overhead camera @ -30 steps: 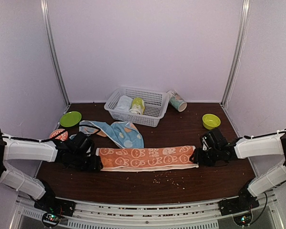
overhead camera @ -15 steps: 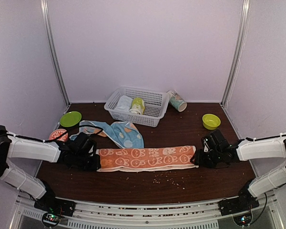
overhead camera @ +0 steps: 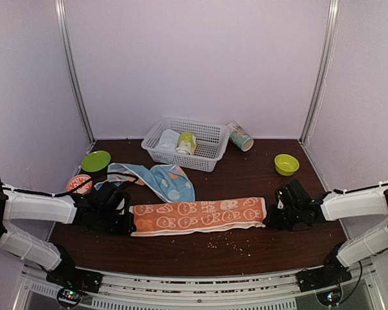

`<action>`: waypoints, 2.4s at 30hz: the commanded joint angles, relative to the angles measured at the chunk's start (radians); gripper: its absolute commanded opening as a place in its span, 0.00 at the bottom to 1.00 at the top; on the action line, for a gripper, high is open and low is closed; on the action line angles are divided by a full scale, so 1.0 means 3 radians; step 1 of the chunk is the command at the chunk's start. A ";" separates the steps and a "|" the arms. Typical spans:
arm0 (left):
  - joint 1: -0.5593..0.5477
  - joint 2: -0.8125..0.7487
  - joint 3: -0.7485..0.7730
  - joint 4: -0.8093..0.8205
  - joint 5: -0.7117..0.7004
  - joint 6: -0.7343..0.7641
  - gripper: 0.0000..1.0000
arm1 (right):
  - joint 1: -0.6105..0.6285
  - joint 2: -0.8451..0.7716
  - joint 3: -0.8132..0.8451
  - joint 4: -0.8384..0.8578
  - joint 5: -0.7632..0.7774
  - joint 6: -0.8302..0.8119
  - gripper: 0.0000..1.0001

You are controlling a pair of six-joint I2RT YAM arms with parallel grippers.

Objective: Roll the towels
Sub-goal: Adjust the towel at the center of the board, then pick up the towel from the center of the board.

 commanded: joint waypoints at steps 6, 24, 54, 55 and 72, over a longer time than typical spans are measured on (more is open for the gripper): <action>-0.0051 -0.0712 0.0593 -0.0575 0.0051 0.0346 0.00 | 0.0038 -0.0982 0.0255 -0.0765 0.0288 -0.0086 0.00; -0.0232 -0.0617 -0.0307 -0.0185 0.0194 -0.0093 0.00 | 0.0189 -0.1407 -0.0691 -0.0942 0.0308 0.0236 0.00; -0.0197 0.0525 0.0991 -0.0178 -0.0086 0.0249 0.00 | 0.0024 0.0041 0.0577 -0.0341 0.0230 -0.0081 0.37; -0.0169 0.0550 0.0939 -0.0162 -0.0092 0.0234 0.00 | -0.0003 0.0087 0.0538 -0.0308 0.0216 -0.0066 0.37; 0.0021 0.0870 0.0531 0.0046 -0.0079 0.0181 0.00 | -0.0239 -0.0075 0.0189 -0.0285 0.0105 -0.0011 0.59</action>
